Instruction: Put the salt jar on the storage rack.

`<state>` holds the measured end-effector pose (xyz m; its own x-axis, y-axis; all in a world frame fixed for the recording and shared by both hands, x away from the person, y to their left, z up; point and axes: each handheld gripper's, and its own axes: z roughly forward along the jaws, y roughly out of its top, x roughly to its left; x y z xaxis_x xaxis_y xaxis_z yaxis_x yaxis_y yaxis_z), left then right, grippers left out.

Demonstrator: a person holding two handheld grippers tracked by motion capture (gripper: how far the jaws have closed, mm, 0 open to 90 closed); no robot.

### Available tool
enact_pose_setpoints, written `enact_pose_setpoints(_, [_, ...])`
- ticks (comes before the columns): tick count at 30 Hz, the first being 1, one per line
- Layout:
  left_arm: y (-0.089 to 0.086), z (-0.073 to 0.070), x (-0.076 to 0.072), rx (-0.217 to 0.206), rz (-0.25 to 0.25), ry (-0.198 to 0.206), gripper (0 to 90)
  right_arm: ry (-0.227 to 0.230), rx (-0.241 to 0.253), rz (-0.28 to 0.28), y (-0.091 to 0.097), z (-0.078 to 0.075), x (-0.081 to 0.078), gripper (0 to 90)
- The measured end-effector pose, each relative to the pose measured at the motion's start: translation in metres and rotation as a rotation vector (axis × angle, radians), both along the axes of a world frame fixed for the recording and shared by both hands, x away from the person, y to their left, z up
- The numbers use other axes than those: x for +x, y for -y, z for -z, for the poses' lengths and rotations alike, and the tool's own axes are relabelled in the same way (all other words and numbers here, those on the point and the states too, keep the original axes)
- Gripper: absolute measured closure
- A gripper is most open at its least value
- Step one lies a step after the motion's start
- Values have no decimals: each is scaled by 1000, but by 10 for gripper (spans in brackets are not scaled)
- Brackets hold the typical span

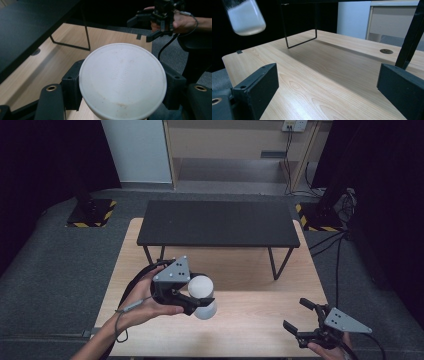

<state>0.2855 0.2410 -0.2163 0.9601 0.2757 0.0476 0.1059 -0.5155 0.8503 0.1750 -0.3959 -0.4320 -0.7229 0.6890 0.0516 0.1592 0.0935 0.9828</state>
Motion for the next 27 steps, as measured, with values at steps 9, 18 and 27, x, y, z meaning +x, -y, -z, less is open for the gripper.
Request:
enact_pose_setpoints(9, [10,-45,6,8,-7,38,324,-3,2,-2,0,0,1,39])
enact_pose_setpoints(18, [-6,-78,22,-57,-117,39,326,-3,1,-3,1,1,1,39])
enact_pose_setpoints(27, [-17,-100,35,-69,-282,85,328,-5,3,0,2,1,1,39])
